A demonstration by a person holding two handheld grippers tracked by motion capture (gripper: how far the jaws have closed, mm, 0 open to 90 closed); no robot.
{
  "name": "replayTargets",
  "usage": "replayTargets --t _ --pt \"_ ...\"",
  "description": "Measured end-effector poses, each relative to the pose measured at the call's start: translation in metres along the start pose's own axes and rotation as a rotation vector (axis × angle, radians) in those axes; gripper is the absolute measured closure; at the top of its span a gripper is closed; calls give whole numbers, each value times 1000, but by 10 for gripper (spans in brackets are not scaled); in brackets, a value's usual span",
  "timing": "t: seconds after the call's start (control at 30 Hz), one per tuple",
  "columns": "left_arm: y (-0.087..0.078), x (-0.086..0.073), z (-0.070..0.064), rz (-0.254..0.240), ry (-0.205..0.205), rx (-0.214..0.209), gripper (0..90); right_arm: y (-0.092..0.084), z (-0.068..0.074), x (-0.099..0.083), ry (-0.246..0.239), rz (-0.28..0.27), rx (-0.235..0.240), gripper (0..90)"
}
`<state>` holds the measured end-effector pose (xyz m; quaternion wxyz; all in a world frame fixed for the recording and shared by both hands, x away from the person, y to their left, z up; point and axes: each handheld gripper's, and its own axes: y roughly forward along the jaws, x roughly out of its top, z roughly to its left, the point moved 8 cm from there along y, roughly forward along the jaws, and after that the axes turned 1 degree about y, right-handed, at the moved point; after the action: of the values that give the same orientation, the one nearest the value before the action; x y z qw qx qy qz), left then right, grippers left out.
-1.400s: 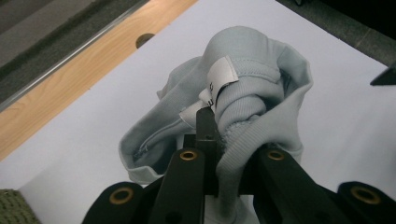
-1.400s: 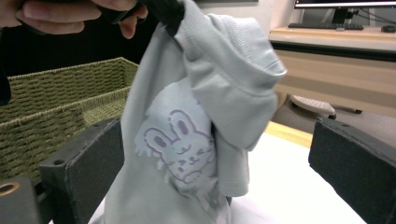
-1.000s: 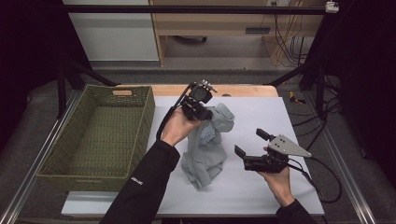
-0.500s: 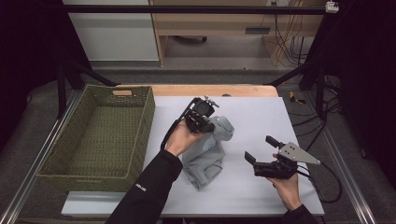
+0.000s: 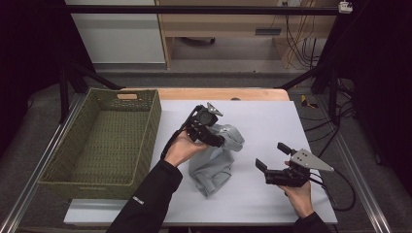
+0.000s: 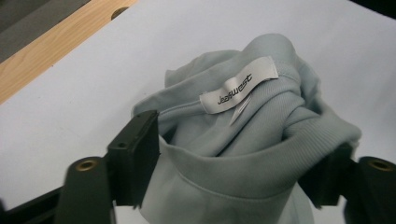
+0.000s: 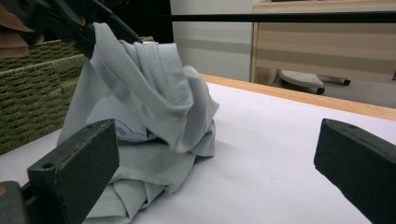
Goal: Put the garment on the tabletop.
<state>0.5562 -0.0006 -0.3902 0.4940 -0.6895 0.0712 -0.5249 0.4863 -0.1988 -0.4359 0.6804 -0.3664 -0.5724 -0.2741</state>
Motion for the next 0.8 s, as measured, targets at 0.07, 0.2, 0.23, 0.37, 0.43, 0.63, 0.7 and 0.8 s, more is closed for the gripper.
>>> replayTargets --t 0.07,0.2,0.23,0.37,0.43,0.63,0.7,0.8 --pt "-5 -3 0 25 24 -9 217 0 0 0 -1 -1 -2 5" --pt "-16 0 1 -12 18 9 173 0 0 0 8 0 -3 5" --pt "-19 2 1 -39 0 4 165 0 0 0 10 -2 -6 5" --pt "-30 3 2 -100 -13 20 137 -2 -1 2 11 -10 -3 5" --pt "-35 1 3 -135 -20 26 124 -2 -2 2 6 -12 -6 5" --pt "-47 -11 5 -292 -70 13 109 -4 -3 3 20 -16 -6 5" --pt "-49 -19 6 -344 -85 8 108 -4 -3 2 18 -14 -9 5" --pt "-50 -31 6 -410 -111 -8 97 -3 -3 2 17 -10 -9 5"
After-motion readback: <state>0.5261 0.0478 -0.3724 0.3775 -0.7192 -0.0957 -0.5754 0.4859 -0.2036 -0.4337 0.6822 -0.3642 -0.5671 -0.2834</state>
